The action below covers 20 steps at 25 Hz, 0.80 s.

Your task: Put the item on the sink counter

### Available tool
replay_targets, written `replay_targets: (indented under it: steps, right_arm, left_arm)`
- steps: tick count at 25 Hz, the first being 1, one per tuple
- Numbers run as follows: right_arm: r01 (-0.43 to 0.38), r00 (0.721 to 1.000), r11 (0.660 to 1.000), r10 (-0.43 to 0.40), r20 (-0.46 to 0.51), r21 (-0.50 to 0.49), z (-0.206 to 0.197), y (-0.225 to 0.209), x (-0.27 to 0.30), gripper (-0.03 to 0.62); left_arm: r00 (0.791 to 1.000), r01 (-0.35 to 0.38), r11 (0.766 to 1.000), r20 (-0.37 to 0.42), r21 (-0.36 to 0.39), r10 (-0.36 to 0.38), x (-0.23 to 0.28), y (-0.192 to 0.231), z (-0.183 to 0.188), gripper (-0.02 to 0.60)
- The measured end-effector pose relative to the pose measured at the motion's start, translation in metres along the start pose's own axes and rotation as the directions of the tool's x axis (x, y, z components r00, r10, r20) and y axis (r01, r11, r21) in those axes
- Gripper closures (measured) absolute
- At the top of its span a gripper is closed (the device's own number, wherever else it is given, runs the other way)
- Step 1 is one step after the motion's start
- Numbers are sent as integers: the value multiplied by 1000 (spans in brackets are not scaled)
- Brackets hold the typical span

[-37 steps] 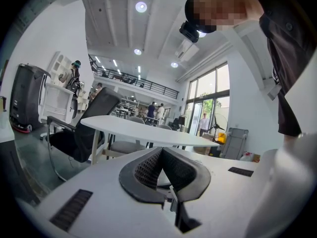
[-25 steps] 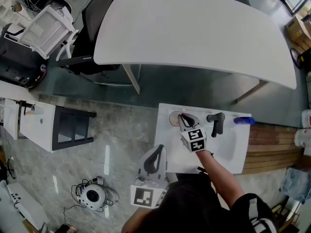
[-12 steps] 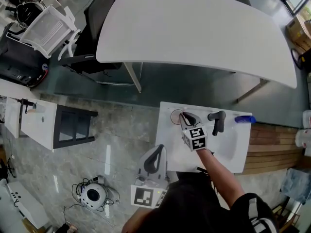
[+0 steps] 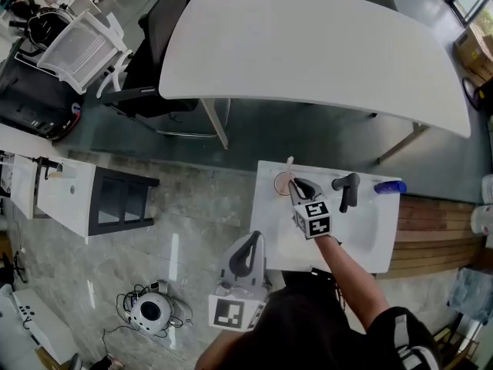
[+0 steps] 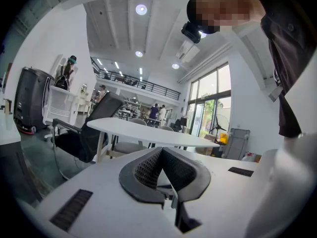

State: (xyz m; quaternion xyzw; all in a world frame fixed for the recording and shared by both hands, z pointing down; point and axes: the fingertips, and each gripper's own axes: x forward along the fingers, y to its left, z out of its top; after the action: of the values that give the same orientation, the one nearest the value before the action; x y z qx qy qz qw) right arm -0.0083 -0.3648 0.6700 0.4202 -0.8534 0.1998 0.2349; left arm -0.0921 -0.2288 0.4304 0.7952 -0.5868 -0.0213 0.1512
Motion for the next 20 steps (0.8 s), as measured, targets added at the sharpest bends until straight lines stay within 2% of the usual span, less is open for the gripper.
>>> replay_targets:
  steps: [9,20]
  right_arm:
    - [21,999,999,-22,45,30,5,12,-27,572]
    - [86,991,991,-96,96,107,-11,37,-98,583]
  left_arm:
    - [999,32,999,25,12,-32,-24,-6,6,566]
    - [991,119,993,59,21,-120,-77,-23,10,566]
